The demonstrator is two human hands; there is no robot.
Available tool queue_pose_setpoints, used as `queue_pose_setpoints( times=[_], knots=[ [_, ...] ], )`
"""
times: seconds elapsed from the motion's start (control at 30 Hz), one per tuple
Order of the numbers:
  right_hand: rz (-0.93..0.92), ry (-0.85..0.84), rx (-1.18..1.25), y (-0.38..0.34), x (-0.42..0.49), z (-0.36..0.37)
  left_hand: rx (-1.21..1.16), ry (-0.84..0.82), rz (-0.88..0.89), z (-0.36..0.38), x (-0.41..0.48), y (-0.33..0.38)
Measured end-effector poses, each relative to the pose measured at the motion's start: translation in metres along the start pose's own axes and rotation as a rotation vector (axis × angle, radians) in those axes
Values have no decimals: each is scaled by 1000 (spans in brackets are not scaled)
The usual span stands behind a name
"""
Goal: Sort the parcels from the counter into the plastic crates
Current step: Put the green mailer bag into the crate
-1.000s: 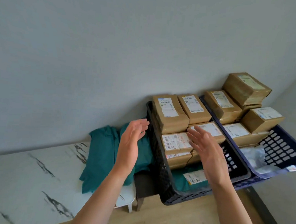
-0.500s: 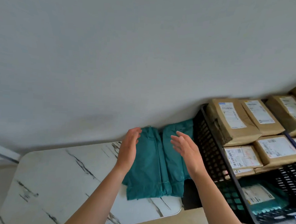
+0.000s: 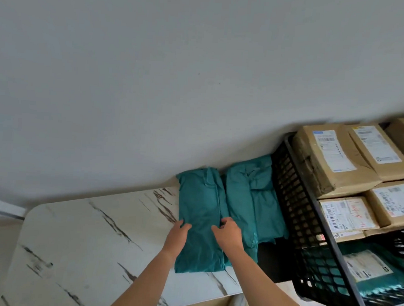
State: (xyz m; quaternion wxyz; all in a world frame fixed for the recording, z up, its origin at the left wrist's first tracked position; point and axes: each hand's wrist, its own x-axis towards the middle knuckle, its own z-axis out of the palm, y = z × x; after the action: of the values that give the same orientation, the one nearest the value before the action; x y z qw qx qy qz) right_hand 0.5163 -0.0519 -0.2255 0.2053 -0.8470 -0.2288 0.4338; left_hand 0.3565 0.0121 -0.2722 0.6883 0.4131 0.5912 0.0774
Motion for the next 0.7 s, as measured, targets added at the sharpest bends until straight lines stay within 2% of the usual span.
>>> queue_pose_setpoints(
  times=[0.13, 0.27, 0.33, 0.4, 0.47, 0.53, 0.7],
  knots=[
    [-56, -37, -37, -5, 0, 0, -7, 45, -25, 1, -13, 10],
    [-156, -164, 322, -21, -19, -27, -93, 135, -6, -5, -39, 29],
    [-213, -236, 488, -31, -40, -55, -294, 52, -2, -6, -61, 47],
    [-259, -324, 715, -39, -64, -89, -485, -147, 38, -1, -87, 72],
    [-336, -368, 904, -48, -89, -126, -572, -304, 117, 7, -122, 108],
    [-418, -344, 989, -56, -111, -162, -574, -346, 242, 17, -154, 145],
    [-606, -217, 988, -86, -159, -240, -304, -234, 699, 42, -212, 236]
  ],
)
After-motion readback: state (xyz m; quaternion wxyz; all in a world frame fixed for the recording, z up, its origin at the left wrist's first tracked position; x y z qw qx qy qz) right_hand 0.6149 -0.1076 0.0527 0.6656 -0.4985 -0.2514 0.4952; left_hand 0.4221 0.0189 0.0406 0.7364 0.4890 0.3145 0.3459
